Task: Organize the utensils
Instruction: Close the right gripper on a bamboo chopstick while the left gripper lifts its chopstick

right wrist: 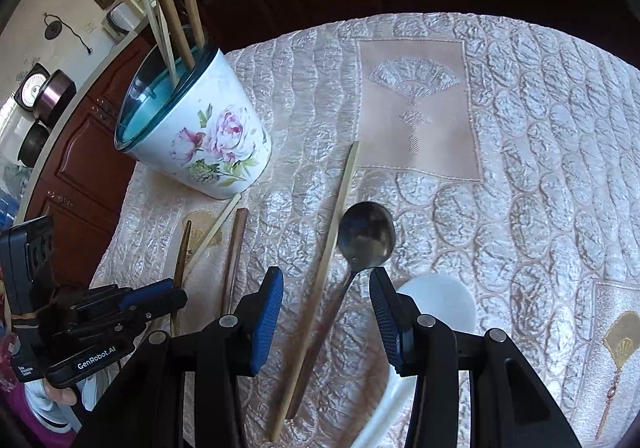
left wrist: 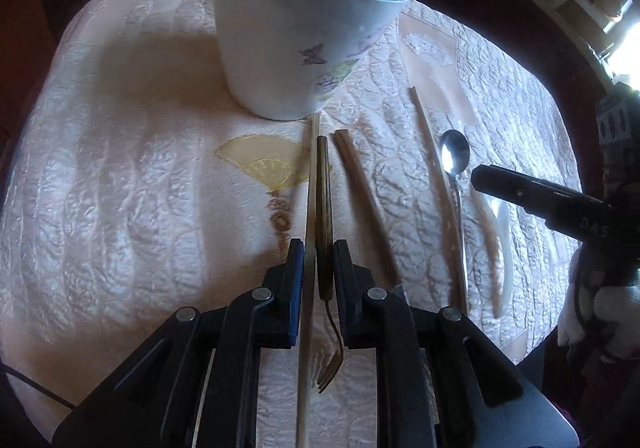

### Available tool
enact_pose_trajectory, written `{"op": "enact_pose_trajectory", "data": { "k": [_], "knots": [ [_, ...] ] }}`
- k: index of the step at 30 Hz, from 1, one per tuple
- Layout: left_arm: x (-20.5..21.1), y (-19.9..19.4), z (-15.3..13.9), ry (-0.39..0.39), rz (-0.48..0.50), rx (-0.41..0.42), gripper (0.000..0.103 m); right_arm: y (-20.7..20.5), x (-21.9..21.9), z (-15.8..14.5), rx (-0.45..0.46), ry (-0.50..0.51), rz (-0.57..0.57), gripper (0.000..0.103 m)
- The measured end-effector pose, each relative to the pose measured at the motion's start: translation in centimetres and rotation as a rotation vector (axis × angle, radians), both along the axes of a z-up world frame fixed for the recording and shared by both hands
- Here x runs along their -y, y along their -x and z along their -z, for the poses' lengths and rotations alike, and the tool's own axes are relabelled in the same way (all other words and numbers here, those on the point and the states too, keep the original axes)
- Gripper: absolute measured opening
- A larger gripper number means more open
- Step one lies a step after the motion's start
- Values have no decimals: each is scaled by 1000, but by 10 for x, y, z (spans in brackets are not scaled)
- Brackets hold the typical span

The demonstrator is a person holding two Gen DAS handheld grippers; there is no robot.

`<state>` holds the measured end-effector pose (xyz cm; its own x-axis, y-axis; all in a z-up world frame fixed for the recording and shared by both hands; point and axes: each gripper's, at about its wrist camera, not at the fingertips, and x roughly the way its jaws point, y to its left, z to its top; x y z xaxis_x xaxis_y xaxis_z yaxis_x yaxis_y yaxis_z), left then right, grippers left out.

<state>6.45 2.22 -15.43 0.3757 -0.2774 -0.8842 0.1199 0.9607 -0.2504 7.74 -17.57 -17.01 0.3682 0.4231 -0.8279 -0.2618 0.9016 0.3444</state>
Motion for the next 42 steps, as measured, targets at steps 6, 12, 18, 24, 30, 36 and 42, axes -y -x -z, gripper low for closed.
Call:
{"op": "enact_pose_trajectory", "data": {
  "k": [6,12,18,24,30,36,42],
  "knots": [
    [-7,-1,1,-16,12,-7,18,-9,-12,0,-10,-28,-17,43],
    [-22,3,-4,16,17,-6,18,-12,-15,1,-12,-38,-17,43],
    [-21,-5,-13,24,26,12,18,-16,-9,1,-11,-32,-14,43],
    [-7,-24,-6,-78,23,25,18,-13,-3,1,-3,-30,-5,43],
    [0,-47,3,-136,33,23,18,-39,7,-7,24,9,20,43],
    [8,-56,5,-175,32,38,18,-77,-6,7,-11,31,-4,41],
    [15,-66,9,-173,15,41,19,-91,-15,24,-29,52,-1,26]
  ]
}}
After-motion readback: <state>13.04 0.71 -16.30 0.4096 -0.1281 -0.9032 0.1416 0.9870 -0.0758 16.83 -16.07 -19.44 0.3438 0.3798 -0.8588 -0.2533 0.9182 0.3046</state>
